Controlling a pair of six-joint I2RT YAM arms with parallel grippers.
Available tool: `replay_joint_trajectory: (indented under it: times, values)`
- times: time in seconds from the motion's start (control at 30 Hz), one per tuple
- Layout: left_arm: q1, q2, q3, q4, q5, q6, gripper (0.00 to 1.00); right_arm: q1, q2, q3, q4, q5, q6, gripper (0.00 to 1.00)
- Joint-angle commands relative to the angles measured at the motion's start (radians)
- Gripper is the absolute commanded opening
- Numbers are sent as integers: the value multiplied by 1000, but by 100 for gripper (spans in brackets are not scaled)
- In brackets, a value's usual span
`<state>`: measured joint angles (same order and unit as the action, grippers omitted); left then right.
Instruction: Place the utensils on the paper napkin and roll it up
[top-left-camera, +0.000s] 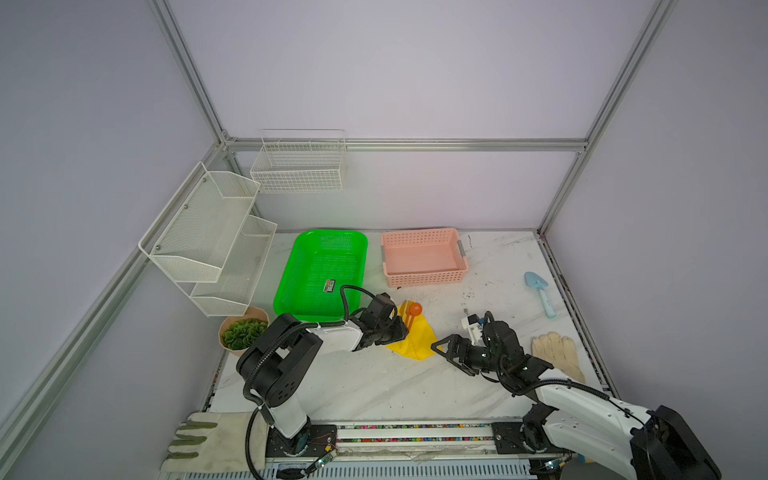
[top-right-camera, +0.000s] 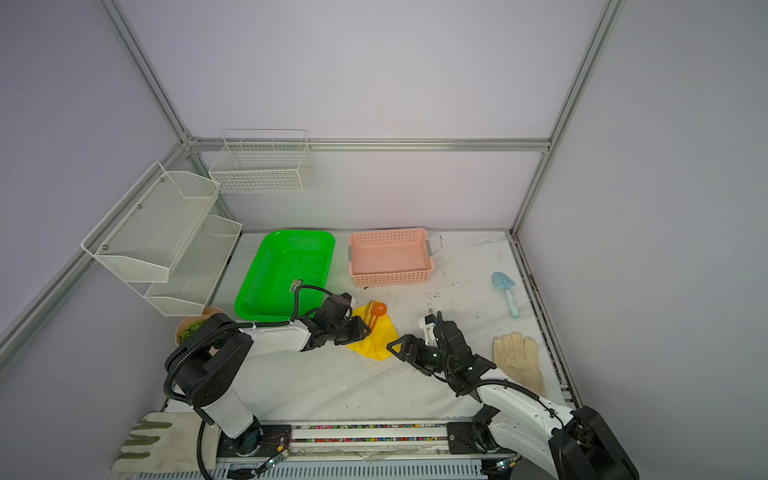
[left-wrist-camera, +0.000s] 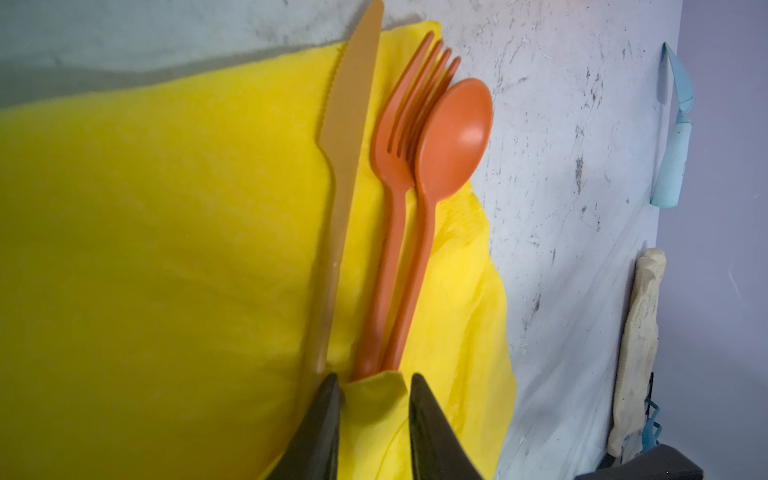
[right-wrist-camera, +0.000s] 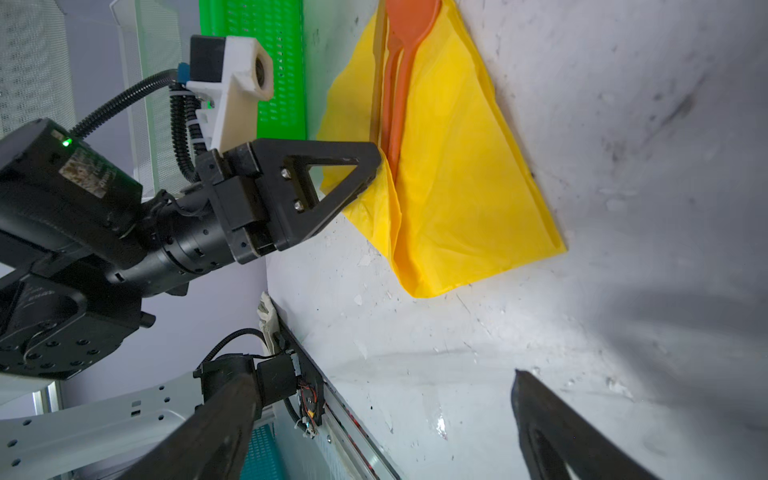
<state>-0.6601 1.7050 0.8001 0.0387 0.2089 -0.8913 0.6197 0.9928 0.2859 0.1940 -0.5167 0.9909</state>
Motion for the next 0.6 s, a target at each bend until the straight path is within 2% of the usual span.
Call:
replay_joint_trajectory:
  times: [0.0,0.23,0.57]
  values:
    - [10,-4,-40,-19,-5,32,30,46,42,-5,114,61,125,97]
    - [10,-11,-55,-5,-5,26,29,131,123,10,167,181,215,97]
    - [10,-3,-61,12,4,23,29,187,191,3,222,266,310,98]
